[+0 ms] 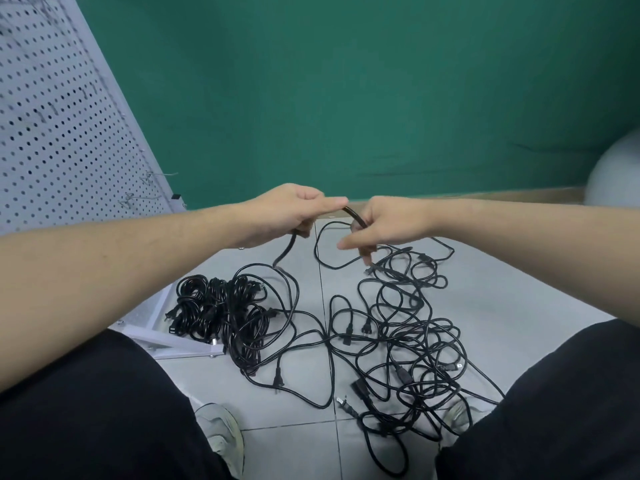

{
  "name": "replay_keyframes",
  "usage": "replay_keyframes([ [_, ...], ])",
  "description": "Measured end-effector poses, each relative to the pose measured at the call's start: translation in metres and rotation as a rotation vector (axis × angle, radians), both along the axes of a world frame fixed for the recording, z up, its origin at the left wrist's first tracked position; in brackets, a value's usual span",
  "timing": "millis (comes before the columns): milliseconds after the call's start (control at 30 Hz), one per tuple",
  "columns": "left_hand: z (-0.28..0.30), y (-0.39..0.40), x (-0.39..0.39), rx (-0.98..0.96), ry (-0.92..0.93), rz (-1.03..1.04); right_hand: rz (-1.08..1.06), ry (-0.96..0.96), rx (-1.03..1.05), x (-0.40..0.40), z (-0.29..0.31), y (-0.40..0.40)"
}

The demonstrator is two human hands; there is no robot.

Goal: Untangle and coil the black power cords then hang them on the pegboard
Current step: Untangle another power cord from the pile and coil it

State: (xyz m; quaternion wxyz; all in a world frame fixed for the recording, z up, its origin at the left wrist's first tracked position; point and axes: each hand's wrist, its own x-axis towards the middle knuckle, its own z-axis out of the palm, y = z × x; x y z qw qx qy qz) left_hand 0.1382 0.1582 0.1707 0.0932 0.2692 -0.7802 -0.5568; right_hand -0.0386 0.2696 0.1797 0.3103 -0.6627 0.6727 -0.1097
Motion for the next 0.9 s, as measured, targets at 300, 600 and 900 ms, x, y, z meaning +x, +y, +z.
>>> replay_keyframes([
  [300, 0.005, -0.025, 0.016, 0.139, 0.217, 0.159, -0.024, 0.035, 0.24, -0.045, -0.026, 0.013],
  [600, -0.014, -0.053, 0.043, -0.15, -0.014, 0.336, -0.22, -0.191, -0.05, -0.059, -0.01, 0.012],
  [900, -0.002, 0.011, -0.007, -0.414, -0.089, -0.086, -0.058, -0.067, -0.048, 0.002, 0.006, 0.001],
])
